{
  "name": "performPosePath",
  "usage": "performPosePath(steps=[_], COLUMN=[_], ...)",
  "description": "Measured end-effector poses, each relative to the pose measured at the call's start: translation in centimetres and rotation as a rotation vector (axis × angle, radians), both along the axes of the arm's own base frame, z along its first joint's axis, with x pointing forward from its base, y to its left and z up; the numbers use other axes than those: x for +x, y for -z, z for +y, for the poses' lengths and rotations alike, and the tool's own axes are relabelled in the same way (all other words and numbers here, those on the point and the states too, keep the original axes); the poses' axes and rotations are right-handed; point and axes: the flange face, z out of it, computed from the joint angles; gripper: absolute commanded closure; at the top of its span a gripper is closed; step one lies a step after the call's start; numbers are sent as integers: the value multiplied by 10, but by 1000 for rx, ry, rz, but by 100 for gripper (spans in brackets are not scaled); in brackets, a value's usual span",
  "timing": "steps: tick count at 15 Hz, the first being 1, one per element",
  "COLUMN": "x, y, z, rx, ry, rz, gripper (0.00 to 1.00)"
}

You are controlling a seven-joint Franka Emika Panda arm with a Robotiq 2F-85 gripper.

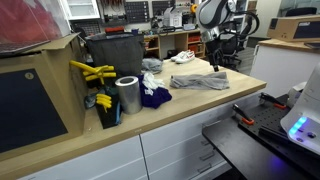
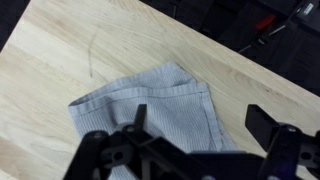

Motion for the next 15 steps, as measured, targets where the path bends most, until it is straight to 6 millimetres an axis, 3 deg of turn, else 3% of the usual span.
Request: performPosePath(steps=[8,15], x=[-59,-66], y=[-4,1], z=[-6,-23], rx=[98,126], ry=[-76,-5], rz=[-193,-266], gripper=[0,0])
